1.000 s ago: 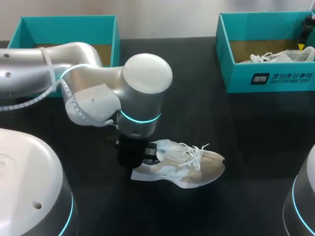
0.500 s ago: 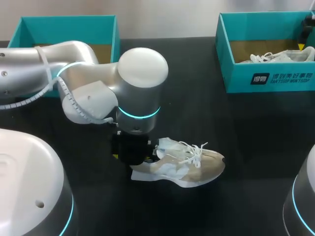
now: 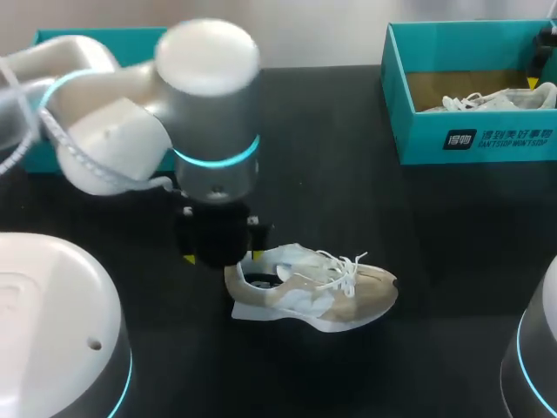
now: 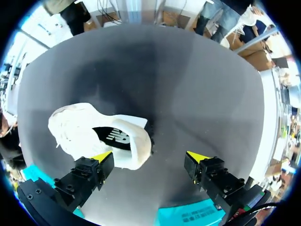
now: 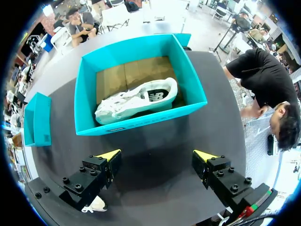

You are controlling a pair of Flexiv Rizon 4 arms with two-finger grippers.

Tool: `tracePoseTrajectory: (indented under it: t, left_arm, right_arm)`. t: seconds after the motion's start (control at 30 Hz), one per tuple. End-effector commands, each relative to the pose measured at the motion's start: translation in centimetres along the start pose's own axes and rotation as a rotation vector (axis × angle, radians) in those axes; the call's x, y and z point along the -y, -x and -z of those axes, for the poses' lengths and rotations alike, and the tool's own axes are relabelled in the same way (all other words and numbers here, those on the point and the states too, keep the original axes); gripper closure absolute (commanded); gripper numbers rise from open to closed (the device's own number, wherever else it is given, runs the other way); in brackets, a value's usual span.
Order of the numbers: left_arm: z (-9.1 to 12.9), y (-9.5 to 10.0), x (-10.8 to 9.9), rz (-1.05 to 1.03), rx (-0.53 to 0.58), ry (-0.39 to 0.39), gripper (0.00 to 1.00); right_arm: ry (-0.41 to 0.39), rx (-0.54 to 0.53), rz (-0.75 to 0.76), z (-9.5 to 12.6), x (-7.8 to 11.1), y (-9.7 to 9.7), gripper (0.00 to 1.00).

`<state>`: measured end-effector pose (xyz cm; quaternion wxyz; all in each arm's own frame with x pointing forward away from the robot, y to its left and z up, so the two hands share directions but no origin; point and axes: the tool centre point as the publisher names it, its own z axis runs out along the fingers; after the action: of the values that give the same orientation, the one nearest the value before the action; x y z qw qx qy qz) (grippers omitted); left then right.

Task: Take the shoe out of the shoebox, open the shoe tongue, remove and reinsert the insole, then place the shoe into the shoebox

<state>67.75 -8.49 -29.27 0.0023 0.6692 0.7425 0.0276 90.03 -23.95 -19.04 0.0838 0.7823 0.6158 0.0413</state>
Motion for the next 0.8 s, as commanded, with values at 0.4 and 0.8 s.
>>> tracePoseTrajectory:
  t: [0.4,0.8]
  left_arm:
    - [9.0,-7.2,1.2,0.174,0.196,-0.072,0.0]
    - [10.8,-11.2,3.8,0.488,0.363,-0.205,0.0]
  right_arm:
    - [0.001,0.001,-0.001,0.0,0.1,0.0,0.0]
    - [0.001,0.001,-0.001,0.0,0.1,0.0,0.0]
